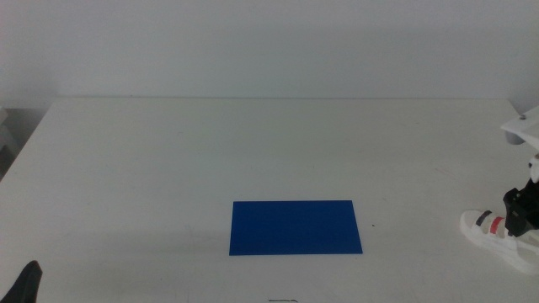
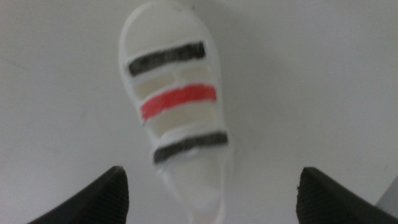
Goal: Use one arm to grab the shoe from the table and place it on the mat.
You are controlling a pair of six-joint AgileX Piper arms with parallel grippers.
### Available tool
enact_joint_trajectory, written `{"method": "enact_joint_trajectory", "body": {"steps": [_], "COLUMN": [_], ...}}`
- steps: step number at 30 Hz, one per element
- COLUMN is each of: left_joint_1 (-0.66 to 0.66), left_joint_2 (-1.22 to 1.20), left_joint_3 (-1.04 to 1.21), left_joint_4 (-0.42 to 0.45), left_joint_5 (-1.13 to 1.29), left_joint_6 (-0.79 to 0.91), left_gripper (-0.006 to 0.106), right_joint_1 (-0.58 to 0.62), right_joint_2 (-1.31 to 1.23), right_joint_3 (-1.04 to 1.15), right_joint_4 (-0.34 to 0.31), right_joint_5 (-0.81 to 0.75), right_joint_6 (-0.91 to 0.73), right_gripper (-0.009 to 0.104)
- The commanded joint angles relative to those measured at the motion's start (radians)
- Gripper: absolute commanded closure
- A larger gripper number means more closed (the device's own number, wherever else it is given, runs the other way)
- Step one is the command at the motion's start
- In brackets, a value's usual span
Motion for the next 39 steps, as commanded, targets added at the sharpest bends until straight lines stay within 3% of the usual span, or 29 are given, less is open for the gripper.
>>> {"method": "enact_joint_trajectory", "body": {"steps": [1, 12, 16, 19, 23, 29, 39], "left_joint_1": [-0.004, -0.004, -0.004, -0.004, -0.004, -0.004, -0.004], "left_joint_2": [-0.019, -0.019, -0.019, -0.019, -0.019, -0.019, -0.019], "left_joint_3": [-0.003, -0.003, -0.003, -0.003, -0.003, -0.003, -0.003], "left_joint_4": [-0.009, -0.009, -0.009, -0.009, -0.009, -0.009, -0.009], "left_joint_5": [-0.083, -0.083, -0.083, -0.083, -0.083, -0.083, -0.083], "left_joint_6": [-0.015, -0.015, -0.015, -0.015, -0.015, -0.015, -0.015], "left_gripper": [0.007, 0.007, 0.007, 0.007, 0.007, 0.007, 0.007], "right_joint_1": [-0.007, -0.007, -0.007, -0.006, 0.011, 0.164, 0.515], "right_joint_2": [-0.009, 0.093, 0.126, 0.135, 0.108, 0.015, 0.165], "right_joint_3": [-0.036, -0.036, -0.036, -0.036, -0.056, -0.159, -0.498], "right_joint_4": [-0.023, 0.003, 0.012, 0.011, 0.006, -0.068, -0.029], "right_joint_5": [-0.038, -0.071, -0.07, -0.062, 0.002, 0.123, 0.272], "right_joint_6": [-0.083, -0.173, -0.183, -0.21, -0.155, 0.04, 0.129], "right_gripper": [0.005, 0.006, 0.014, 0.038, 0.097, 0.096, 0.096]}}
